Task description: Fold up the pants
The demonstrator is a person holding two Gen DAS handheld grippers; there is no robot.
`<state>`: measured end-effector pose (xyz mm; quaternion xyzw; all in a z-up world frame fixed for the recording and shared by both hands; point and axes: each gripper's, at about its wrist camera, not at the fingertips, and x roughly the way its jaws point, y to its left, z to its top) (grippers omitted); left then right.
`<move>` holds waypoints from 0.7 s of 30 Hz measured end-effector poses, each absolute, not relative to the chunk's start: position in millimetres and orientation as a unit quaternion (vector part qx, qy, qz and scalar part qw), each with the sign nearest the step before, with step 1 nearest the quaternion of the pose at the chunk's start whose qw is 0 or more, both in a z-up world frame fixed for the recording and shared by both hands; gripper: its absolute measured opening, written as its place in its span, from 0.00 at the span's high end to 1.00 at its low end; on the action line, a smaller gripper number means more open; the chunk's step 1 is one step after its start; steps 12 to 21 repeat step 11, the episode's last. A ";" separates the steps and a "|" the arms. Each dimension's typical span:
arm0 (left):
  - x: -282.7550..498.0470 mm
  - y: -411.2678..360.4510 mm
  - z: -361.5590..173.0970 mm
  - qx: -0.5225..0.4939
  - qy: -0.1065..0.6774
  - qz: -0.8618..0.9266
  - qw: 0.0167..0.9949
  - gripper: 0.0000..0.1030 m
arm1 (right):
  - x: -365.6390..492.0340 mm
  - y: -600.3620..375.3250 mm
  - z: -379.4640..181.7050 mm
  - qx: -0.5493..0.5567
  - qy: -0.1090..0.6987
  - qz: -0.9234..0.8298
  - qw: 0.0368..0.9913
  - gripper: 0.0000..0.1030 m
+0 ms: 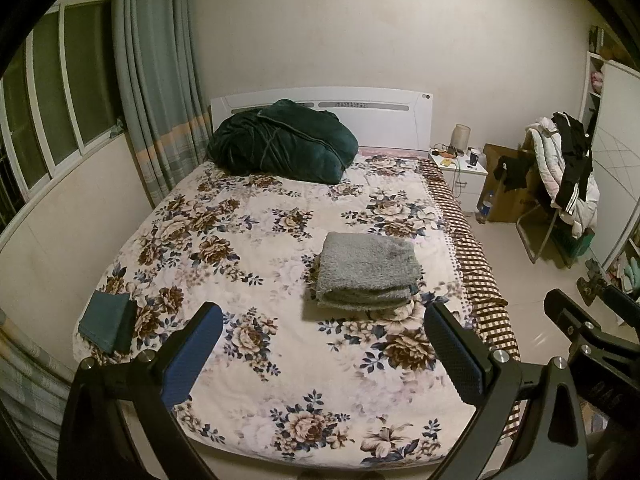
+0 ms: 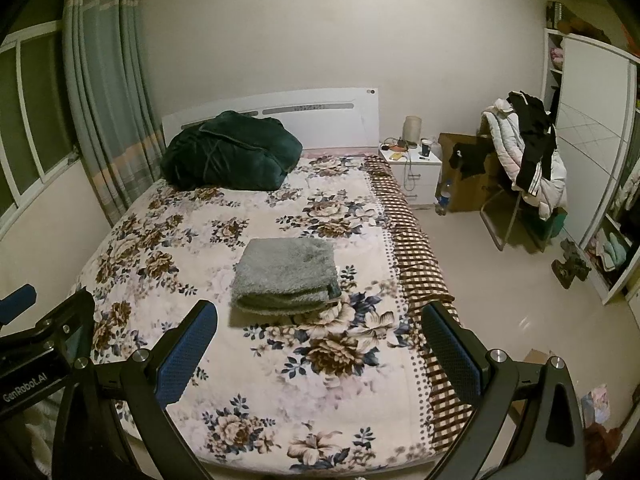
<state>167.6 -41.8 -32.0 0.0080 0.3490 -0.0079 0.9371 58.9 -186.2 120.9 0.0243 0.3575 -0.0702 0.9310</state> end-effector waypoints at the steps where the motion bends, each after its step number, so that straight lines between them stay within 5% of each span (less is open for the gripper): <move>1: 167.6 -41.6 -31.8 0.008 0.349 -0.008 0.937 0.00 | 58.2 -186.9 121.0 0.024 0.358 -0.070 0.931 0.00; 21: 164.4 -40.0 -32.0 0.006 0.348 -0.009 0.937 0.00 | 56.0 -186.4 120.8 0.027 0.358 -0.071 0.931 0.00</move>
